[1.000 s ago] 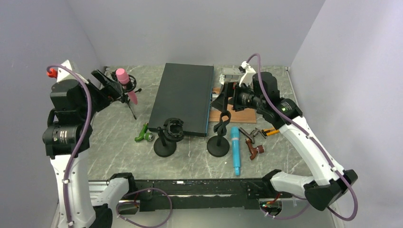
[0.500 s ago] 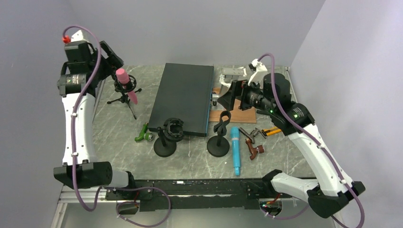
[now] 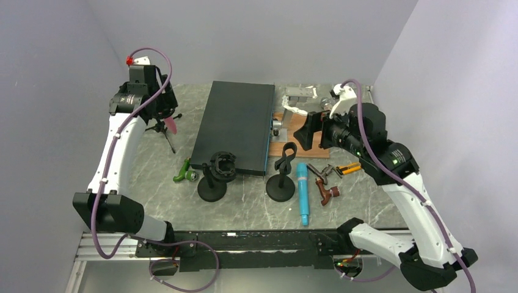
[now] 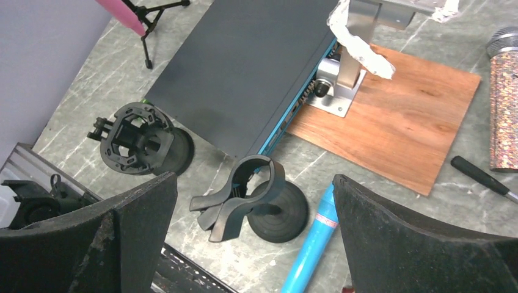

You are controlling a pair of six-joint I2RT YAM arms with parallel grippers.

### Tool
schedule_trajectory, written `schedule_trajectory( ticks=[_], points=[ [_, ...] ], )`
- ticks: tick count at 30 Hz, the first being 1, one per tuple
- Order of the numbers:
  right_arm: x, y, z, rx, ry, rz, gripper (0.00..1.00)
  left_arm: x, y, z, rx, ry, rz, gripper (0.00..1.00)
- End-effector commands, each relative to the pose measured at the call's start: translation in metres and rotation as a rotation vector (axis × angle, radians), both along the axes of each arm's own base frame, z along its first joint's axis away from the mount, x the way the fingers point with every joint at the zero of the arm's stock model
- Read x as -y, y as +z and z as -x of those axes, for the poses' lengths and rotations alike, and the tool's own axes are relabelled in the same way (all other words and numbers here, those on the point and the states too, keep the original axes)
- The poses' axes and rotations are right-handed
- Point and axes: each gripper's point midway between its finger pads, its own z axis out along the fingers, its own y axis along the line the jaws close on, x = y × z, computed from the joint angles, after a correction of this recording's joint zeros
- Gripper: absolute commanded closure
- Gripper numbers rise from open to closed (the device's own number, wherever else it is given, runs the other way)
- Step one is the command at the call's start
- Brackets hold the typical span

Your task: Remove the microphone from the stand

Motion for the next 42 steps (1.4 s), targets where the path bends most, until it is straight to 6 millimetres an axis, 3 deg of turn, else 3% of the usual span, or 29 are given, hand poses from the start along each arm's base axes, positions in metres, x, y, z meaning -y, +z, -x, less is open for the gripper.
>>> schedule_trajectory(
  ticks=[1,7,14,18,21,25,28,36,42],
  points=[
    [0.016,0.014,0.012,0.065,-0.025,0.012,0.0,-0.005,0.012,-0.002,0.066,-0.003,0.001,0.05],
    [0.011,0.016,0.014,0.057,0.004,0.009,0.0,0.003,0.011,-0.026,0.083,-0.01,0.056,0.09],
    [0.014,0.014,0.017,0.047,-0.024,-0.028,0.0,0.0,0.017,-0.035,0.083,-0.022,0.022,0.2],
    [0.014,0.011,0.02,0.027,-0.032,-0.048,0.0,0.001,0.011,-0.037,0.066,-0.032,0.02,0.34],
    [0.015,0.012,0.022,0.021,-0.038,-0.049,0.0,-0.001,0.015,-0.036,0.072,-0.024,0.016,0.63],
    [0.017,0.016,0.023,0.022,-0.05,-0.055,0.0,-0.005,0.034,-0.034,0.085,-0.006,-0.007,0.88],
    [0.017,0.018,0.025,0.021,-0.053,-0.069,0.0,-0.009,0.048,-0.031,0.08,0.013,-0.025,0.97],
    [0.015,0.02,0.032,0.002,-0.03,-0.088,0.0,-0.013,0.106,-0.018,0.219,0.041,-0.025,1.0],
    [0.013,0.015,0.036,-0.014,-0.019,-0.093,0.0,-0.013,0.176,0.008,0.388,0.045,-0.024,1.0]
  ],
)
